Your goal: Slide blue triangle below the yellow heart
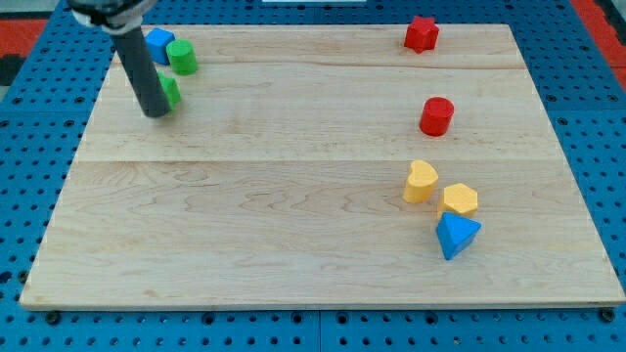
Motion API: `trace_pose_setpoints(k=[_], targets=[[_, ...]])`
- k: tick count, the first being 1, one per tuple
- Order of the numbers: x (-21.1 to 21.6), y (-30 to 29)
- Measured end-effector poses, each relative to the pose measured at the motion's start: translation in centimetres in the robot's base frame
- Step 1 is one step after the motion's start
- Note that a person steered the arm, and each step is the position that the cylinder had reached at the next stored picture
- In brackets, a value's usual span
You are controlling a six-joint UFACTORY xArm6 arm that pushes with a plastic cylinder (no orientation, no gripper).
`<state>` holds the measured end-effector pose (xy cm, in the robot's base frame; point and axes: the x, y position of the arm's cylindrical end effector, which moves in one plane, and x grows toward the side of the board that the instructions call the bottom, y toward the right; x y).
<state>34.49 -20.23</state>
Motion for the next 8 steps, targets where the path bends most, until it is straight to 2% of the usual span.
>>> trace_pose_setpoints(k=[1, 2, 3, 4, 5, 6, 7, 8], targets=[[-2.7, -0.1], [-1.1, 7.0], [-0.9, 11.2], [-0.8, 11.4], [3.9, 17.0], [13.7, 17.7], [24.5, 26.8], [27.3, 34.8]])
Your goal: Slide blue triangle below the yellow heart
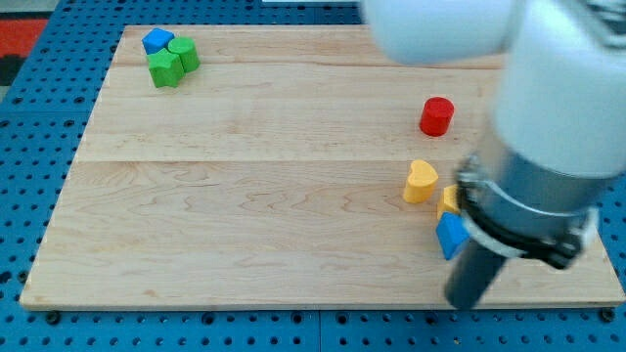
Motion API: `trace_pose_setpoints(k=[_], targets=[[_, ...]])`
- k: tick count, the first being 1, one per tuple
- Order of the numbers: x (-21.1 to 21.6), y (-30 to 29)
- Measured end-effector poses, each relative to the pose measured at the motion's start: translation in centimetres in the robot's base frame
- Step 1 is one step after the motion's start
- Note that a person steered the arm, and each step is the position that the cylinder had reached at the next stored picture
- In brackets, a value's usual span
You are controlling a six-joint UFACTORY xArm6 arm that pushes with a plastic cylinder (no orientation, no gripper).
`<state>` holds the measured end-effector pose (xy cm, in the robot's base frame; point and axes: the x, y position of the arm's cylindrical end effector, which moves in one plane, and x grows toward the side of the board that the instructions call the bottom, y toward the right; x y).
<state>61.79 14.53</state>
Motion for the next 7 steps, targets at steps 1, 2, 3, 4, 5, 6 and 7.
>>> trace_pose_setpoints(k=[1, 2, 3, 4, 5, 6, 7], targets=[[0.0, 5.8], [-0.1, 9.7], [-1.9, 8.3], [-4.3, 4.6], [-4.3, 2.3], [-3.9, 0.6], [-3.2, 0.1]])
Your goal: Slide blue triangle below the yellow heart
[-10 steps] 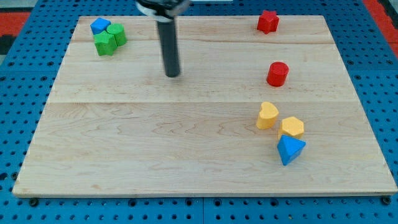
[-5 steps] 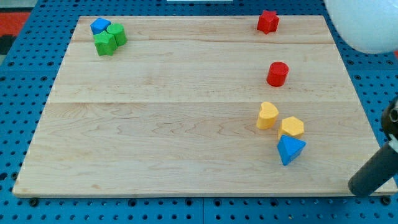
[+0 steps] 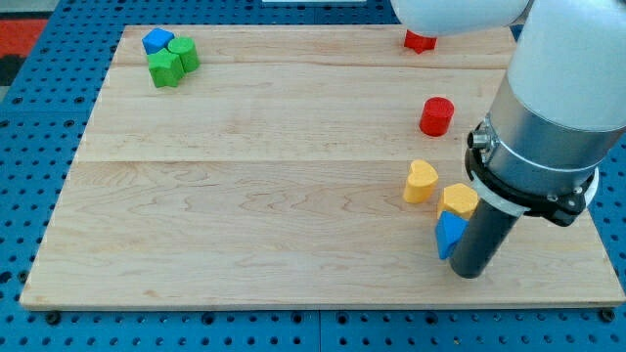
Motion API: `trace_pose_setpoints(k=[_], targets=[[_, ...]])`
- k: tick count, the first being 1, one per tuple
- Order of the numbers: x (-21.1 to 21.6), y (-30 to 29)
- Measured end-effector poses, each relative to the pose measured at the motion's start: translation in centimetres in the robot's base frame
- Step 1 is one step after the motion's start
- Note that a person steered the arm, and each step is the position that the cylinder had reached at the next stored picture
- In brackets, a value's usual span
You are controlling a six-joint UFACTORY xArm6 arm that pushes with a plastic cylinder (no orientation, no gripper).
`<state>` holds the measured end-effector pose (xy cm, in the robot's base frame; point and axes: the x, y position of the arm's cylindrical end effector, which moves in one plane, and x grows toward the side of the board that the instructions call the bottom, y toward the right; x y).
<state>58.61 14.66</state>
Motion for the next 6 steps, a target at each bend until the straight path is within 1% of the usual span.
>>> trace_pose_setpoints(k=[1, 2, 3, 4, 5, 6], targets=[[0.2, 2.3], [-1.4, 2.1], [-2.5, -7.3], [-3.7, -8.1], [-1.6, -5.3], [-3.3, -1.4]])
